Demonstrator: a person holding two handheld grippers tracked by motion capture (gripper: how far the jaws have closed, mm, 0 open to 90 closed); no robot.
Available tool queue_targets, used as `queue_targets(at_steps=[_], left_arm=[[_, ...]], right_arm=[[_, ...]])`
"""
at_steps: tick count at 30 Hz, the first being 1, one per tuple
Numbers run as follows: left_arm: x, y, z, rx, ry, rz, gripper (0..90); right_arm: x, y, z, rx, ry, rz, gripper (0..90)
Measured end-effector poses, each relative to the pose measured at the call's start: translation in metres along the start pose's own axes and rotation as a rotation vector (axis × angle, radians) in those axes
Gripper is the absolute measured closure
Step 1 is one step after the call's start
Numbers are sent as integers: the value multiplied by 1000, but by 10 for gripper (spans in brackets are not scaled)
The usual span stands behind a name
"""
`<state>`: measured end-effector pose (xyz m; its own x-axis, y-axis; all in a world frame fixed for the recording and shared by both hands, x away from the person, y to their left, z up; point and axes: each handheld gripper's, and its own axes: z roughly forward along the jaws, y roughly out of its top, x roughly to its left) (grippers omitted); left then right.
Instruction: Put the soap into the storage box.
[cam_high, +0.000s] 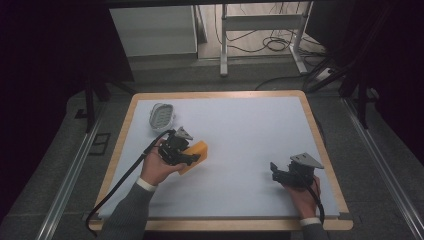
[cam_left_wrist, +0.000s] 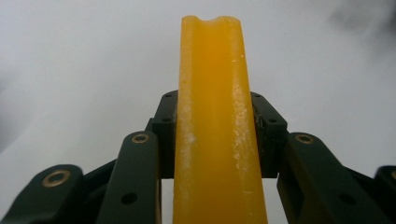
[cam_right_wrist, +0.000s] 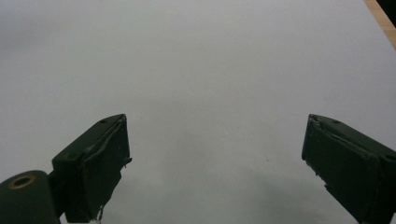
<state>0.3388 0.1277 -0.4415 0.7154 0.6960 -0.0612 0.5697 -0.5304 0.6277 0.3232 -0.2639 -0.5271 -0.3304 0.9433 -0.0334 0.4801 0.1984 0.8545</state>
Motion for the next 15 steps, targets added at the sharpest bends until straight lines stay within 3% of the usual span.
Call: queue_targets(at_steps=[15], left_arm=[[13, 3, -6, -28, 19, -35, 612]], right_arm=[[0, 0, 0, 1, -3, -3, 78]])
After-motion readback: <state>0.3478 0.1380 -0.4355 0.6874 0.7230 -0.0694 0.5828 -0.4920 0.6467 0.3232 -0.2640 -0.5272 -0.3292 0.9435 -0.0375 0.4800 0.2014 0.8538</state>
